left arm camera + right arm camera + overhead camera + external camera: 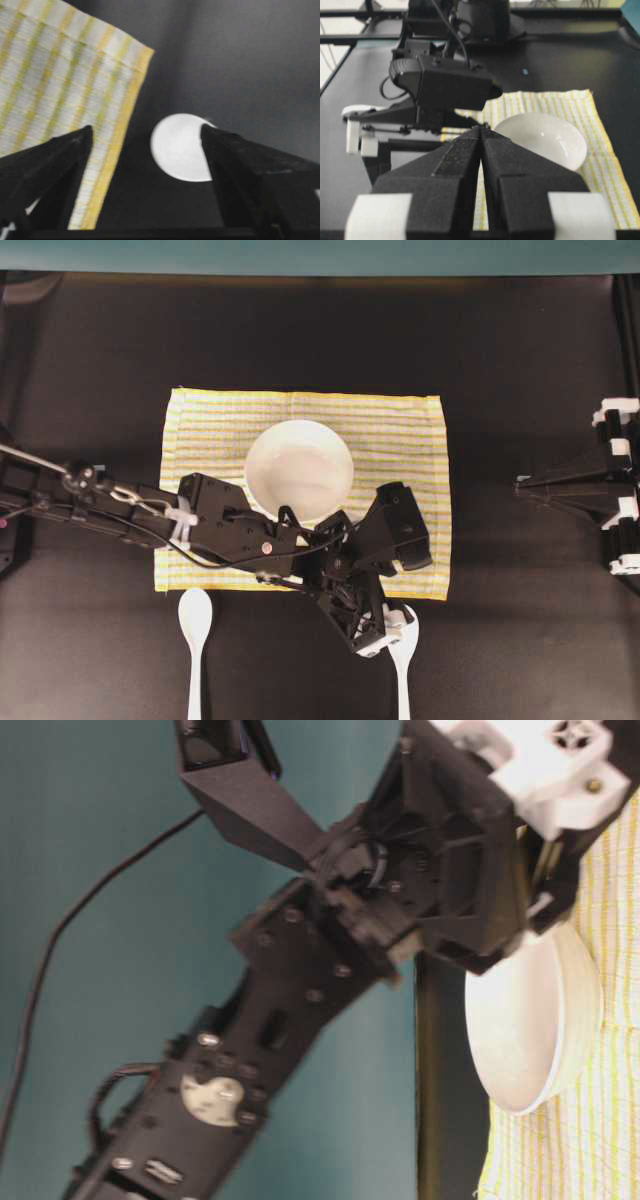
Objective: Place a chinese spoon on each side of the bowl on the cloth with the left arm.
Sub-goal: 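Move the left gripper over the right white spoon below the cloth, then close the left gripper on the right spoon's handle and lift it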
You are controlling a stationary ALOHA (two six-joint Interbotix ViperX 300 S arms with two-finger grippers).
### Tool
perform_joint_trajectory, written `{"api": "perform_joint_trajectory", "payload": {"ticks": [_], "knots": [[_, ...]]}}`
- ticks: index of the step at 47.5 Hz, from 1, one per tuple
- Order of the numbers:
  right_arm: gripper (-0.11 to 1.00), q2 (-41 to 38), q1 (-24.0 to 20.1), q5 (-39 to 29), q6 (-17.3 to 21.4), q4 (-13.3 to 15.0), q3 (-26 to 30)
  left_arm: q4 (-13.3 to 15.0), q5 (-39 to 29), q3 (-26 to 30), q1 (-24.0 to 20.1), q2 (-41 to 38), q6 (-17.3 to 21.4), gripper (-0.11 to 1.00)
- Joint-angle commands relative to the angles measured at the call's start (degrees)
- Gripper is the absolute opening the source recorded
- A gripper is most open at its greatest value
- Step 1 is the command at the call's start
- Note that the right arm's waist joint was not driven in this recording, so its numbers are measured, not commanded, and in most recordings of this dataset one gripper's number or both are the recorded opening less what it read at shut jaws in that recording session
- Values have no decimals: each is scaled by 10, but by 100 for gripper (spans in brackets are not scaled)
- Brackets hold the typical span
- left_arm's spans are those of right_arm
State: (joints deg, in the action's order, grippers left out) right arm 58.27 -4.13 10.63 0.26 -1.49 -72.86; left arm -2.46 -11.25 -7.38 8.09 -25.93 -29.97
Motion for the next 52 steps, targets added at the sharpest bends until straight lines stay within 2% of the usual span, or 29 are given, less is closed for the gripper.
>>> {"api": "perform_joint_trajectory", "payload": {"ticks": [1, 18, 25, 36, 44, 52], "knots": [[1, -3, 0, 0, -1, -2, 3, -2, 35, -6, 4, -7, -1, 81], [1, -4, 0, -8, -1, -2, 1, -2, 48, -25, 6, -11, -1, 77], [1, -4, 0, -4, -1, -2, -1, -2, 57, -26, 10, -15, -1, 64], [1, -4, 0, -5, -1, -3, -4, -2, 66, -22, 9, -16, 0, 38], [1, -4, 0, -4, -1, -2, -6, -3, 58, -17, 5, -6, 6, 9], [1, -4, 0, -4, -1, -2, -6, -2, -11, 10, -15, 42, 9, 8]]}}
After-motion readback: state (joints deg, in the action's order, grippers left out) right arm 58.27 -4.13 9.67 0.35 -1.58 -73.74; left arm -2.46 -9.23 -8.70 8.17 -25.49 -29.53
